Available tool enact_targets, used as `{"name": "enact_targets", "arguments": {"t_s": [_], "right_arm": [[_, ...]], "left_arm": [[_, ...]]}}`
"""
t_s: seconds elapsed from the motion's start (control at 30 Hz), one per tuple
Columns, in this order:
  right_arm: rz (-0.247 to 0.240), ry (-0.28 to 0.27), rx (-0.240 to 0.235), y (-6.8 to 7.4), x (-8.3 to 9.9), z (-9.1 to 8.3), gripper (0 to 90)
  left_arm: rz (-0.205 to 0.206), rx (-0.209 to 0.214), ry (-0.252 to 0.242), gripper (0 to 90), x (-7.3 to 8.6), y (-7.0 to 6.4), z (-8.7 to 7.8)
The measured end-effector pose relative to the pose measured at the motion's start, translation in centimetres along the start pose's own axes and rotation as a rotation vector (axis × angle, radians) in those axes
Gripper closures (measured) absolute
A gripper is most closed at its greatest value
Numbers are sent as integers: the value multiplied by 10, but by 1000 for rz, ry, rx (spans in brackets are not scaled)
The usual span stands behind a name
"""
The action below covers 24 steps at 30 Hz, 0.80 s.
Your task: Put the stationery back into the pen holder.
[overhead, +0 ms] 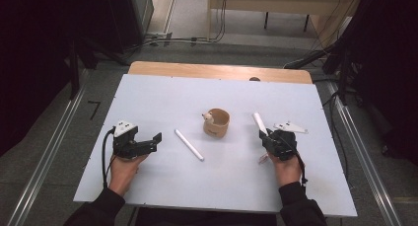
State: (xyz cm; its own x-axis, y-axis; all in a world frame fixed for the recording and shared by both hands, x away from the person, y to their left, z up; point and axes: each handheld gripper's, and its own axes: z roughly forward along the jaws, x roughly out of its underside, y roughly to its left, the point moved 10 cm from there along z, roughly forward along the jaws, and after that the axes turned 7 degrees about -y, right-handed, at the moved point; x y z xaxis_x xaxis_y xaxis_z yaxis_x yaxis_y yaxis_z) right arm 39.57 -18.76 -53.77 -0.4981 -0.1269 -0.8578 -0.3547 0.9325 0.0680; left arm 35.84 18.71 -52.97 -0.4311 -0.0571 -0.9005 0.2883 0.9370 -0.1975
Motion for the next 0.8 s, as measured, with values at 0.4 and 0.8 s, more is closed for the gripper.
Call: {"name": "enact_targets", "arguments": {"t_s": [0.4, 0.8], "right_arm": [[-34, -48, -71, 21, -10, -12, 691], [-63, -85, -149, 48, -17, -20, 691]], "left_arm": [[-5, 64, 20, 49, -8, -29, 4], [3, 110, 26, 49, -19, -53, 12]]}}
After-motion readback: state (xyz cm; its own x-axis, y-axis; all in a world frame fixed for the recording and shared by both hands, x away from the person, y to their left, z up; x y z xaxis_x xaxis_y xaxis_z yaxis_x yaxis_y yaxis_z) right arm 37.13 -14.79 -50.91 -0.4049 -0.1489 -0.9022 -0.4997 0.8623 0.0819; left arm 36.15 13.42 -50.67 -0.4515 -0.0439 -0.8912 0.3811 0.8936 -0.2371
